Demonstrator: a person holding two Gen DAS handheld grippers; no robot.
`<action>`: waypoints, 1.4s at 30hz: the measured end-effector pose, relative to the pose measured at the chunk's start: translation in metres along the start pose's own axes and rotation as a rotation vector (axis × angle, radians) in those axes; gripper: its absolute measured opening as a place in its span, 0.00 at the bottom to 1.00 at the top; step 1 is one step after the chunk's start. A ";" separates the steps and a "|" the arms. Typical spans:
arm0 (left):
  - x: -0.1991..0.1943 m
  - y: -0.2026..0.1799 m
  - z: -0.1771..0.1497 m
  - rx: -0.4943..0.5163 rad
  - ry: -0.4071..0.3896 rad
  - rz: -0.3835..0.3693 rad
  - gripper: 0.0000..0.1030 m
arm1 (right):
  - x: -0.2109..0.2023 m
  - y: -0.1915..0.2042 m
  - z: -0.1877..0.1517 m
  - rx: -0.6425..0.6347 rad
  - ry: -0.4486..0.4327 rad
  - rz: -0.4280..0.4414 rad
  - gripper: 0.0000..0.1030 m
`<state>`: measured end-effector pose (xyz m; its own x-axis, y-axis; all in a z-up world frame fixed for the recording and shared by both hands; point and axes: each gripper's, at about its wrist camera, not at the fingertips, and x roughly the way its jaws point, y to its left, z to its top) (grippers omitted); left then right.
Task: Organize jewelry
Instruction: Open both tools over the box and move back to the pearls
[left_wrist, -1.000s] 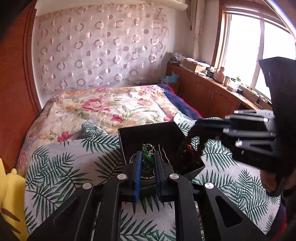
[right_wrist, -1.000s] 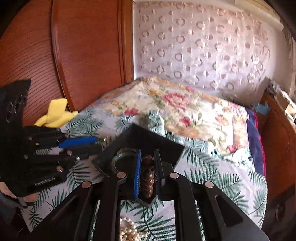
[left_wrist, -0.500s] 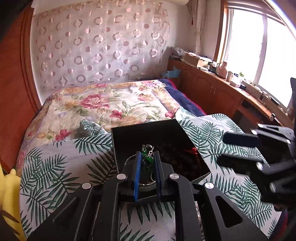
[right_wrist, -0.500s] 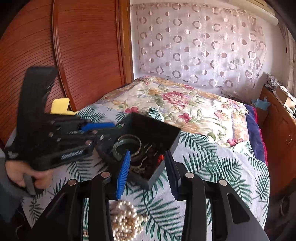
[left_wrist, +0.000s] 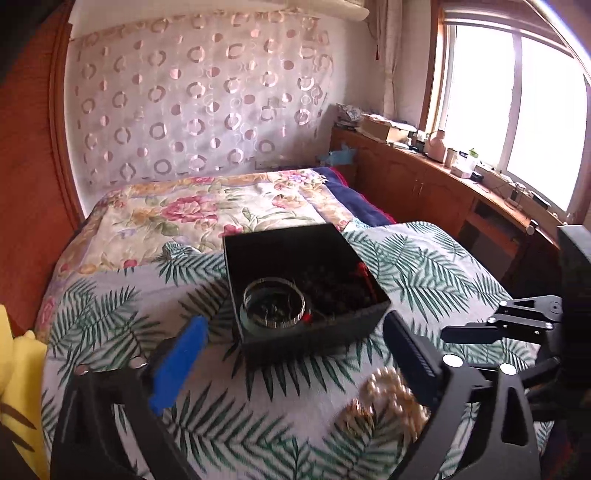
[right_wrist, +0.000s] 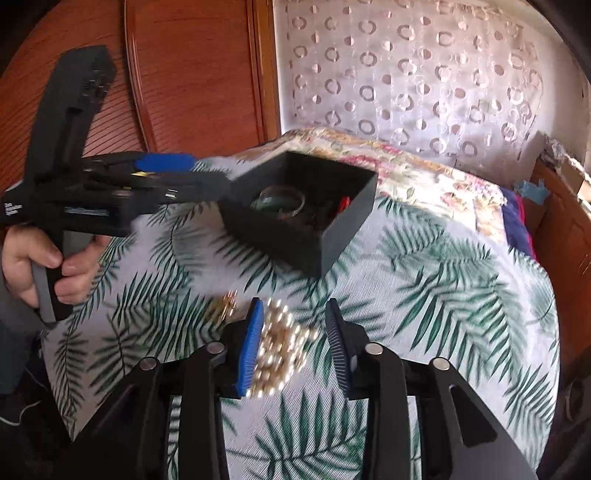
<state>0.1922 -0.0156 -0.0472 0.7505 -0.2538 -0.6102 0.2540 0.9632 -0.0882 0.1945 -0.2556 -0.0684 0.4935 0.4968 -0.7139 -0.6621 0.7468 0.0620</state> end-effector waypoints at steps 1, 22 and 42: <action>-0.002 0.000 -0.004 -0.004 0.003 -0.002 0.93 | 0.000 0.001 -0.004 0.000 0.004 0.004 0.36; -0.062 0.029 -0.073 -0.104 0.004 0.049 0.93 | 0.026 0.033 -0.018 -0.075 0.069 -0.070 0.34; -0.058 0.014 -0.081 -0.085 0.025 0.020 0.93 | -0.016 0.032 -0.022 -0.061 -0.033 -0.041 0.05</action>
<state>0.1033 0.0193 -0.0768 0.7394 -0.2327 -0.6318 0.1854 0.9725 -0.1413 0.1533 -0.2497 -0.0698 0.5386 0.4817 -0.6913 -0.6737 0.7389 -0.0100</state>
